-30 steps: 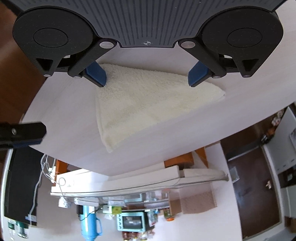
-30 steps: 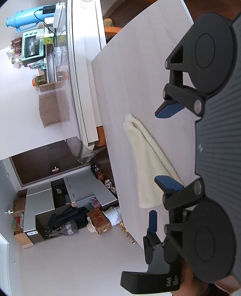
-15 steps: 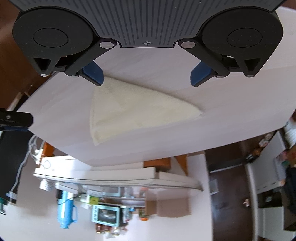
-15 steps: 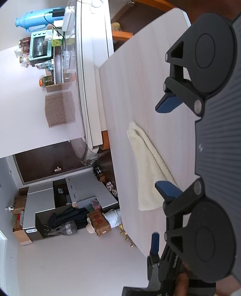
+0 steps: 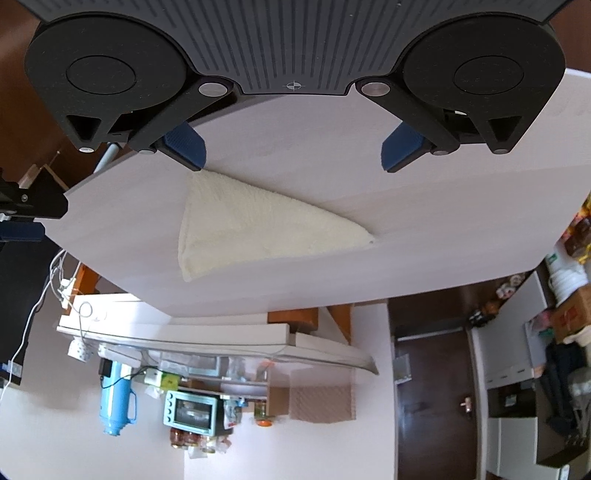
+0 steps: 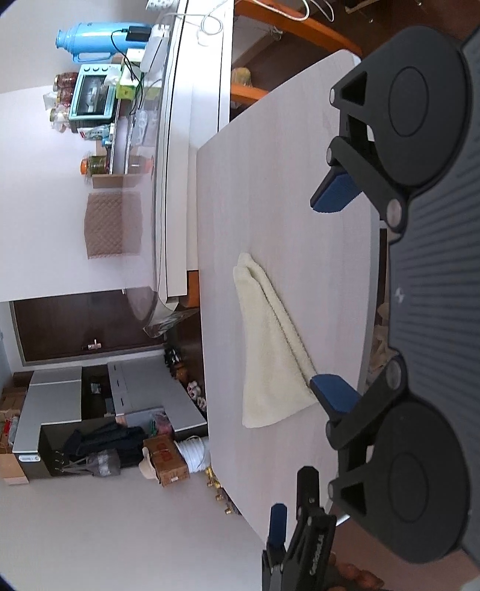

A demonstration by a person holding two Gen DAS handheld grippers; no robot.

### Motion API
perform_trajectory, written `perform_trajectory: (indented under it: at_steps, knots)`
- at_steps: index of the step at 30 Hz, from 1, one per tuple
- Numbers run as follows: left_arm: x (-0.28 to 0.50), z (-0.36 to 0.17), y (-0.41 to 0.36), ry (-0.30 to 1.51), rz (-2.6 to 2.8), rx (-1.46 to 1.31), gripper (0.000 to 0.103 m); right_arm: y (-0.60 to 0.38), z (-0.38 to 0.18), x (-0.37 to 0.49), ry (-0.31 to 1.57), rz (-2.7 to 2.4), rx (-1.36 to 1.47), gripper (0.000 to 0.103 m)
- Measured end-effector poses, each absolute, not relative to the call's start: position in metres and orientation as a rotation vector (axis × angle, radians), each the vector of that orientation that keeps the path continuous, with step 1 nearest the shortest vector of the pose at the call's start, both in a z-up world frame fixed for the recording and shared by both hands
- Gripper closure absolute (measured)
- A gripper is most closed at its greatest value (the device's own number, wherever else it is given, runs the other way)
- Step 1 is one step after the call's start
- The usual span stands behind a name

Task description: Fold towel

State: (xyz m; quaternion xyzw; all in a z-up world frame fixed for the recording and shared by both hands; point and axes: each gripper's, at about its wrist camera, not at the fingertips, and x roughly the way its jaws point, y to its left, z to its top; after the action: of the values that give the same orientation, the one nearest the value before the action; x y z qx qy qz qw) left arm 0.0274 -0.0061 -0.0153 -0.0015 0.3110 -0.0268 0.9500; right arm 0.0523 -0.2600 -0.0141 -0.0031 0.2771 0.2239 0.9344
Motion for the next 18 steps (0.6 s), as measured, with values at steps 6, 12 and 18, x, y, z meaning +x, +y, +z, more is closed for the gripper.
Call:
perform_trajectory:
  at_steps: [6, 12, 18]
  knots:
    - [0.017, -0.010, -0.003, 0.622, -0.053, 0.016, 0.000, -0.251, -0.013, 0.048, 0.585, 0.432, -0.032, 0.004]
    - [0.004, -0.010, -0.007, 0.618, -0.048, 0.057, 0.000, -0.240, -0.012, 0.045, 0.589, 0.449, -0.042, 0.004]
    - [0.004, -0.012, -0.006, 0.635, -0.051, 0.051, 0.000, -0.231, -0.010, 0.043, 0.583, 0.478, -0.061, 0.004]
